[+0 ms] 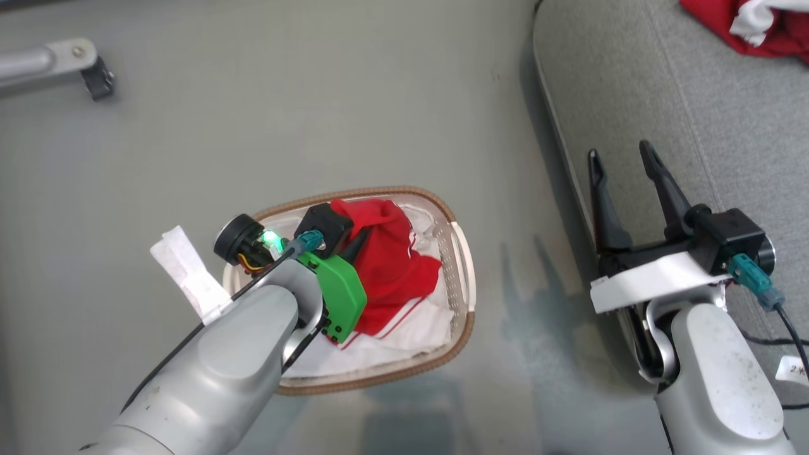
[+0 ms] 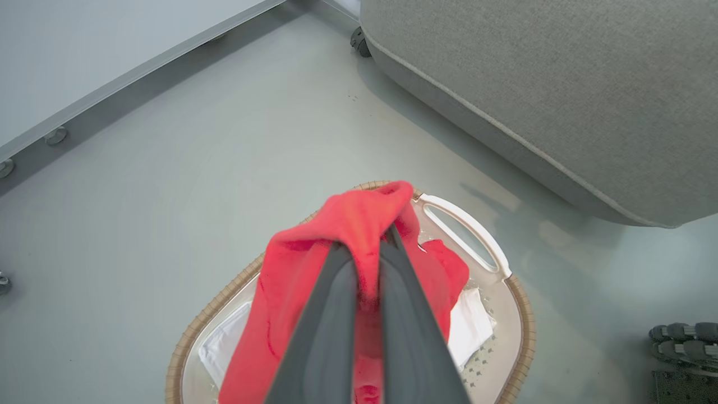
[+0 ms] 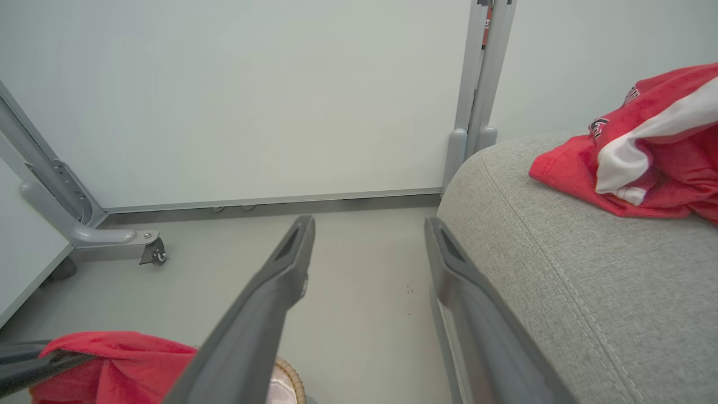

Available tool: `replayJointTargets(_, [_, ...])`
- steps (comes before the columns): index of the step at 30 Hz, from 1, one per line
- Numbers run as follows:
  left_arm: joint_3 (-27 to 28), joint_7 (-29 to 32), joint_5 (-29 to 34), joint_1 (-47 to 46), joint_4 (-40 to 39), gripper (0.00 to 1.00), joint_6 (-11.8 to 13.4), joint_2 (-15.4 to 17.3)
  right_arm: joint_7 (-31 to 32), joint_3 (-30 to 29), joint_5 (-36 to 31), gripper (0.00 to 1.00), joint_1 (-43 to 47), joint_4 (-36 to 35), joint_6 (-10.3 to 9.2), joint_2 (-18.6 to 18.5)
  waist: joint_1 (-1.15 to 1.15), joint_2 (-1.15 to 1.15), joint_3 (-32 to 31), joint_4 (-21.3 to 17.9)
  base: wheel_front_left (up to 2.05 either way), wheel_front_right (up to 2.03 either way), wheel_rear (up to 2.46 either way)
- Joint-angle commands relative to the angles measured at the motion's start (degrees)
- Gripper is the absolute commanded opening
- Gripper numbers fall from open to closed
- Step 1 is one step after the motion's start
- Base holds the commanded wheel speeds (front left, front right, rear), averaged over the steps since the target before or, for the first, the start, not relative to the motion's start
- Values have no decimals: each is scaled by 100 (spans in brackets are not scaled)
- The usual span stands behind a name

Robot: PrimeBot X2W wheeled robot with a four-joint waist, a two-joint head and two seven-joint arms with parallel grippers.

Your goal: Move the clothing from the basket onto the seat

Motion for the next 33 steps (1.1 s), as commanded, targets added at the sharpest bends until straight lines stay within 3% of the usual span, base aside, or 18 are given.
replayJointTargets(1, [-69,24,-36,-63,-72,0,-12,54,-28,-28,0,100,151,40,-8,-24,0,0,-621,302,0,0,0])
replayJointTargets(17, [-389,498,-736,-1024,-1281,0,-12,462,-28,143,103,100,536,293,-8,-23,0,0,-1621,455,0,0,0])
replayJointTargets(33, [-193,900,-1083,-2100,-1620,0,-12,581,-28,763,137,100,407,420,-8,-22,0,0,-2158,124,0,0,0])
